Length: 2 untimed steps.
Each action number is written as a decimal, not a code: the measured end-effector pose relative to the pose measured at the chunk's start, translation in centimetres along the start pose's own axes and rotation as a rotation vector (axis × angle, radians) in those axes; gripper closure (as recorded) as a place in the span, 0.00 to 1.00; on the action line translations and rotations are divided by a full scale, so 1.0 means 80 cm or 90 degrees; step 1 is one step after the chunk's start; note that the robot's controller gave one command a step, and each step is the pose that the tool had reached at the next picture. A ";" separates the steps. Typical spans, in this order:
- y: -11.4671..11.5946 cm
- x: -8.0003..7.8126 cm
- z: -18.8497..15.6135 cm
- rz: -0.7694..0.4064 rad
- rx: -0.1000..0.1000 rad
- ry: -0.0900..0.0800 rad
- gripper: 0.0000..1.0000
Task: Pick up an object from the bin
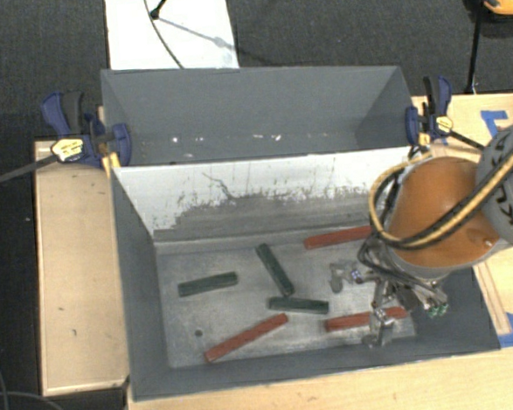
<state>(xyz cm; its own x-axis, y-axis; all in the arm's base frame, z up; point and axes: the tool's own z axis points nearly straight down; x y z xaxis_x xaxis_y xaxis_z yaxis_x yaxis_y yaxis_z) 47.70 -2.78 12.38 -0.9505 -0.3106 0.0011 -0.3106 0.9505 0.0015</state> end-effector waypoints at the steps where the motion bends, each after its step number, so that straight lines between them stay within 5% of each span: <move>1: 0.002 -0.007 0.049 -0.102 0.002 -0.004 0.00; 2: 0.009 -0.006 0.065 -0.050 0.002 -0.005 1.00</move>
Offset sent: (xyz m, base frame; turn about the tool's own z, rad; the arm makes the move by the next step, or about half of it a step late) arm 0.0004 0.0082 -0.0538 -0.0768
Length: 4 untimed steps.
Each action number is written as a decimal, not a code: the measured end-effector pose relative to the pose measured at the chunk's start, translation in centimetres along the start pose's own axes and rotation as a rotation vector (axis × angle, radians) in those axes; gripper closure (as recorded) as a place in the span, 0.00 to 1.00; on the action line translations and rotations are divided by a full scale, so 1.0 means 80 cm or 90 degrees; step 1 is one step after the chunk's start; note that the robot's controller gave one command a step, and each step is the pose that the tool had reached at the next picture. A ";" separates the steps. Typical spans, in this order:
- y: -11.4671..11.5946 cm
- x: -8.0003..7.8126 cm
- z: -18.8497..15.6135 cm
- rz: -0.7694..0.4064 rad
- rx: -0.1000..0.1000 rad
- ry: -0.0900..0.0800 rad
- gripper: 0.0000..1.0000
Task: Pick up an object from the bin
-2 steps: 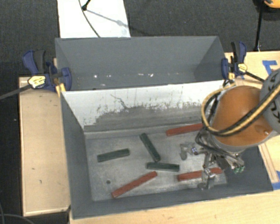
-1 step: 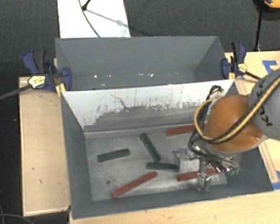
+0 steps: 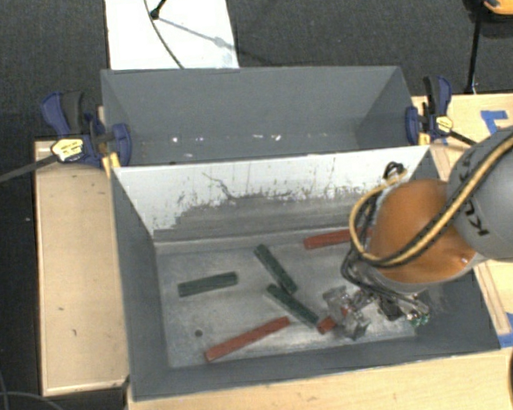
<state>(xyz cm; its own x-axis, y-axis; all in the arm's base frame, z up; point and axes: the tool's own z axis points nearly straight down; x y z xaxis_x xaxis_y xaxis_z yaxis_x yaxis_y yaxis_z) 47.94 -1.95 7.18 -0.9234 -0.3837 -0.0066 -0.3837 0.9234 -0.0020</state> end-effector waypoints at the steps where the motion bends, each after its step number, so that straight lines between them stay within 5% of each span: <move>1: 0.000 0.000 0.000 0.000 0.000 0.000 1.00; 4: 0.001 0.002 -0.059 0.001 -0.003 0.006 1.00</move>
Offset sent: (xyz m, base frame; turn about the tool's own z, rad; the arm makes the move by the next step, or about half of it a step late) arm -0.0001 -0.0001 0.0633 0.0000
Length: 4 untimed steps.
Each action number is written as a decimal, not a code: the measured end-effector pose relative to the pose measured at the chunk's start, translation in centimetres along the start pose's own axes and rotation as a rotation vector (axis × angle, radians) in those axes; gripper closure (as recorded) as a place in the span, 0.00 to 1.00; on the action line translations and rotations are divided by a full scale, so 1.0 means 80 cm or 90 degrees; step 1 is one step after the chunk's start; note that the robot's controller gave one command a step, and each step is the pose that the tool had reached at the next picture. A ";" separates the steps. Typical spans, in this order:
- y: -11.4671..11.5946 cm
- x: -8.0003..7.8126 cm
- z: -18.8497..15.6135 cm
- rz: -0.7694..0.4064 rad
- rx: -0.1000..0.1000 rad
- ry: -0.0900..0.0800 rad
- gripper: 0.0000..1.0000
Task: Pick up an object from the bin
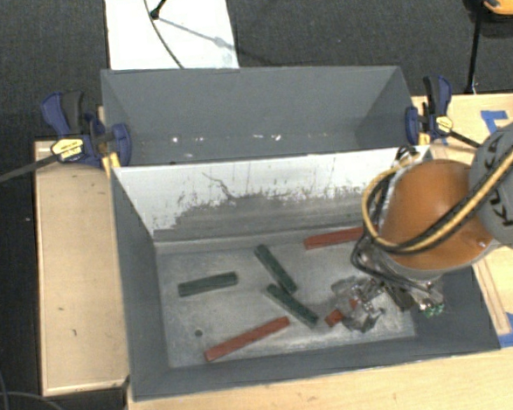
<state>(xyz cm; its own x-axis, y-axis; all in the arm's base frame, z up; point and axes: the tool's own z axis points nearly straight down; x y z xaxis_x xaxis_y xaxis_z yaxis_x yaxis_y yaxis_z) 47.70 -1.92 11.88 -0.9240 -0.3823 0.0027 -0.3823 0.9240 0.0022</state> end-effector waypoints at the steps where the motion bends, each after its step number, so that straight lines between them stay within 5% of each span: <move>1: -0.001 -0.002 -0.020 0.001 0.002 -0.004 1.00; 4: -0.001 -0.002 -0.065 0.002 0.003 -0.005 1.00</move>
Offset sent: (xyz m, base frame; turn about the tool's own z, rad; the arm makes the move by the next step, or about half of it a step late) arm -0.0001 0.0001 0.0786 0.0000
